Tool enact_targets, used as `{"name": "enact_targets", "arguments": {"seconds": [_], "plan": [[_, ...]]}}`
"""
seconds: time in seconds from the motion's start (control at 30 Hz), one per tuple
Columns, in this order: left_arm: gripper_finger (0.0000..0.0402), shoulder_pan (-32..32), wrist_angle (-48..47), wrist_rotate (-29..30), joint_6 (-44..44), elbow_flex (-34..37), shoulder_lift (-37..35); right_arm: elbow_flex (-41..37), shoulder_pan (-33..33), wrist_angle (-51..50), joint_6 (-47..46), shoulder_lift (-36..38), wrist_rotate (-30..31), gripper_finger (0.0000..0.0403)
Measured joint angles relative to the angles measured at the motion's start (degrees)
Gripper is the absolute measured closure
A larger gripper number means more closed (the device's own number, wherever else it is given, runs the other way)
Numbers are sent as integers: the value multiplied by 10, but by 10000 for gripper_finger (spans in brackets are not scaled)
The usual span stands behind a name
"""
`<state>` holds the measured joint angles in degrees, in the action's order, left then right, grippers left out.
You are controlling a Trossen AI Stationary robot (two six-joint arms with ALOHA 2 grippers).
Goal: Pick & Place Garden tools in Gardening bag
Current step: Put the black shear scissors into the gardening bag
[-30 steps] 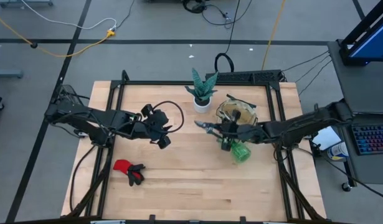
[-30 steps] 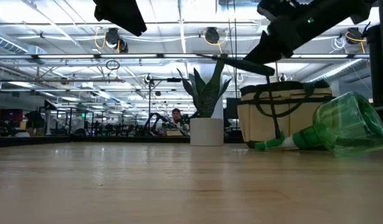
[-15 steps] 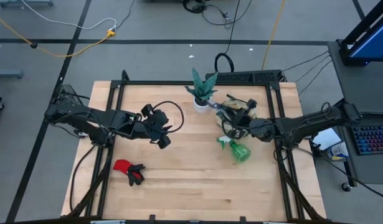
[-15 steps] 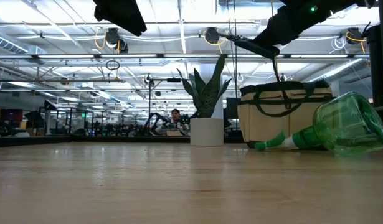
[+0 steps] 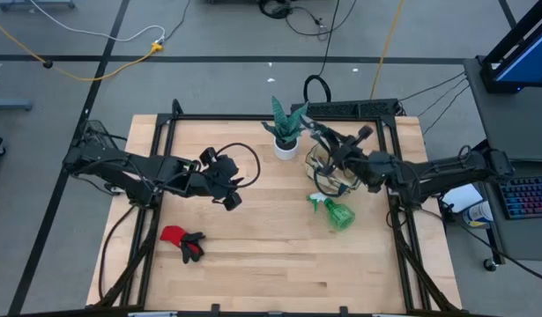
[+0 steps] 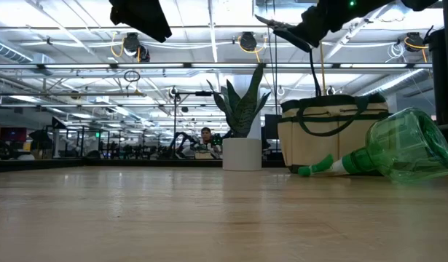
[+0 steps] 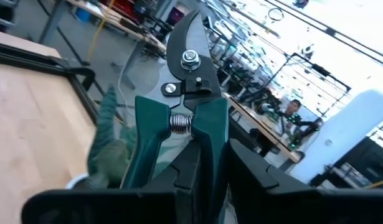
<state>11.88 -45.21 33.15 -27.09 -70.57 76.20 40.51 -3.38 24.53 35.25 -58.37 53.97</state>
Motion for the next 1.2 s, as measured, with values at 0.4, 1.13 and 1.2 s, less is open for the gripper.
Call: {"name": "enact_targets", "arguments": {"seconds": [0.4, 1.13, 1.2], "plan": [[250, 0, 0, 0, 0, 0, 0, 0, 63, -74, -44, 0, 0, 355], [250, 0, 0, 0, 0, 0, 0, 0, 90, -90, -37, 0, 46, 355], [250, 0, 0, 0, 0, 0, 0, 0, 90, -98, -38, 0, 59, 355]]}}
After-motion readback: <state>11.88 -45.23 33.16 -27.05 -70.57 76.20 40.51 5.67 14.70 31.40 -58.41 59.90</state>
